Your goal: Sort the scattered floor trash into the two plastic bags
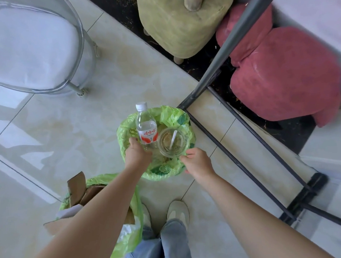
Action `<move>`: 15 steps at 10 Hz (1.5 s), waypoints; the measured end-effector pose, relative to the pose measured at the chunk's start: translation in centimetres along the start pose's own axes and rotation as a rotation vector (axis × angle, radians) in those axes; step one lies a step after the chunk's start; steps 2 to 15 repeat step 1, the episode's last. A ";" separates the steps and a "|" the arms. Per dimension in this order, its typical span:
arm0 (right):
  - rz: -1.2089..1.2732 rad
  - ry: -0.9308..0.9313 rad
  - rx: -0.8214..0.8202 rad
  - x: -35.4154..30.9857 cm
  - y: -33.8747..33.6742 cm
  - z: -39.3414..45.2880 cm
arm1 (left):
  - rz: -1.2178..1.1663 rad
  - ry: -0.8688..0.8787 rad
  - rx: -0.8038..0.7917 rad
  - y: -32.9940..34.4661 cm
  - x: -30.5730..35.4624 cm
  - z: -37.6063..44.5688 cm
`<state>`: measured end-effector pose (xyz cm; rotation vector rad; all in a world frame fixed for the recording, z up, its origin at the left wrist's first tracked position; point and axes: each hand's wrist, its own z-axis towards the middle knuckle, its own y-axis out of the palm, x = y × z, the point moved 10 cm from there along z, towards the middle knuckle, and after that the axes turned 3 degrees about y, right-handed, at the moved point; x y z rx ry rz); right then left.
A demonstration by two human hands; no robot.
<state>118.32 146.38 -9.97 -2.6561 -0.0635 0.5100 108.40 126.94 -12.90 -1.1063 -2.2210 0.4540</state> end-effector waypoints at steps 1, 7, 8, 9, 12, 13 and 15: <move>-0.001 -0.002 0.024 0.3 -0.7 -0.7 | 0.010 0.020 -0.052 0.4 0.2 -1.6; -0.001 -0.002 0.024 0.3 -0.7 -0.7 | 0.010 0.020 -0.052 0.4 0.2 -1.6; -0.001 -0.002 0.024 0.3 -0.7 -0.7 | 0.010 0.020 -0.052 0.4 0.2 -1.6; -0.001 -0.002 0.024 0.3 -0.7 -0.7 | 0.010 0.020 -0.052 0.4 0.2 -1.6; -0.001 -0.002 0.024 0.3 -0.7 -0.7 | 0.010 0.020 -0.052 0.4 0.2 -1.6; -0.001 -0.002 0.024 0.3 -0.7 -0.7 | 0.010 0.020 -0.052 0.4 0.2 -1.6; -0.001 -0.002 0.024 0.3 -0.7 -0.7 | 0.010 0.020 -0.052 0.4 0.2 -1.6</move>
